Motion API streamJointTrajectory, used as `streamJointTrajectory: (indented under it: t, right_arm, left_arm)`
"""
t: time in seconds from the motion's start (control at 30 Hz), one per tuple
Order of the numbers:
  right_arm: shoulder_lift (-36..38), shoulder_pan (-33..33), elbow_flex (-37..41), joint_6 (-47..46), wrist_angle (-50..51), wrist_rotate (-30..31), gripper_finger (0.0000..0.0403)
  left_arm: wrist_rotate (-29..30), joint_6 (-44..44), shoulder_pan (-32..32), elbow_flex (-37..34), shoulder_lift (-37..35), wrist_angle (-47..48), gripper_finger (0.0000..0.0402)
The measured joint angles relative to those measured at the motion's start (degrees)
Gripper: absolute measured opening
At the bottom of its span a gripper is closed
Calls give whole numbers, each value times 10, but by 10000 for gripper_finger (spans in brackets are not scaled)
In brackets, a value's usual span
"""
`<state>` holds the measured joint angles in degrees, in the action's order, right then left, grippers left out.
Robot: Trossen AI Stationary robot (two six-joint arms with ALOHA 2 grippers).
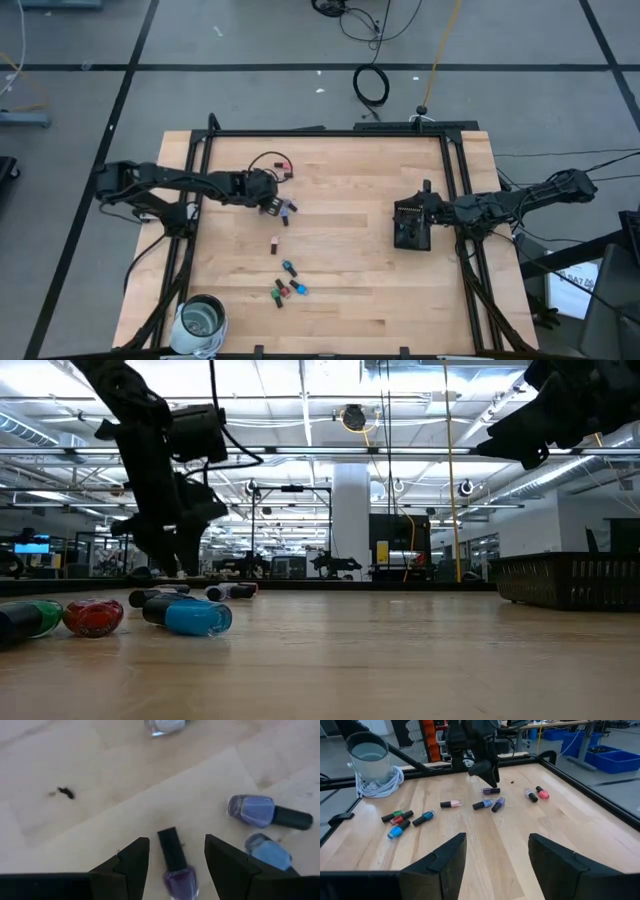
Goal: Pick & Place Nail Polish
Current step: Put the purple nail polish into the black basket
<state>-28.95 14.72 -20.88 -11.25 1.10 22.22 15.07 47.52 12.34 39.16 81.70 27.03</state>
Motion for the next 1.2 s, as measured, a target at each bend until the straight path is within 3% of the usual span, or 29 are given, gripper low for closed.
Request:
streamJointTrajectory:
  t: [0.57, 1.03, 1.2]
  right_arm:
    - [0, 0, 0, -6, 0, 0, 201]
    - [0, 0, 0, -14, 0, 0, 201]
    - [0, 0, 0, -14, 0, 0, 201]
  left_arm:
    - [-16, 27, 23, 2, 77, -6, 186]
    - [-46, 53, 27, 1, 79, 8, 185]
    - [-55, 53, 28, 1, 79, 16, 145]
